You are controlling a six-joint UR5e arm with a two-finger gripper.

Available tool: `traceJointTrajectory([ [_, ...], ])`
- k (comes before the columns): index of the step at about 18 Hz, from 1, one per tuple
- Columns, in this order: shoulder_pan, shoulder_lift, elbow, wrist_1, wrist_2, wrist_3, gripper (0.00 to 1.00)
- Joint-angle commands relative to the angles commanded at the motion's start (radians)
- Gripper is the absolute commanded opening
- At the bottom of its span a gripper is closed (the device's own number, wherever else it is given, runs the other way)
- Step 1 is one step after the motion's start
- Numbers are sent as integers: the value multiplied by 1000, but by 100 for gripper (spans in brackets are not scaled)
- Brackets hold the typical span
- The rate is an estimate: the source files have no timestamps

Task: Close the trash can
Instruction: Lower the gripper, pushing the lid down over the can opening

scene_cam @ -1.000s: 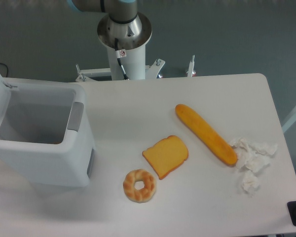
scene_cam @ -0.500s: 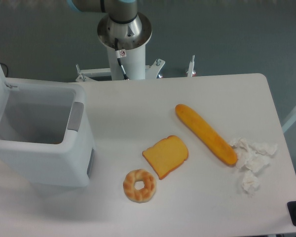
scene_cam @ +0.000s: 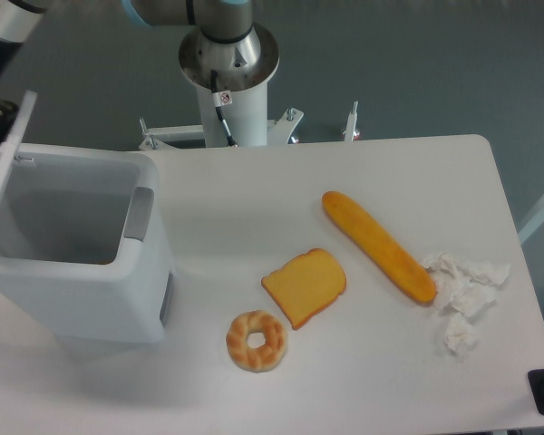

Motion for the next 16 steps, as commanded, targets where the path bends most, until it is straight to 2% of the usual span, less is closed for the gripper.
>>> traceJointTrajectory([
  [5, 0, -2, -41, 0, 60, 31, 100],
  [9, 9, -5, -48, 0, 100, 32, 100],
  [16, 43, -9, -64, -2, 101, 54, 100],
])
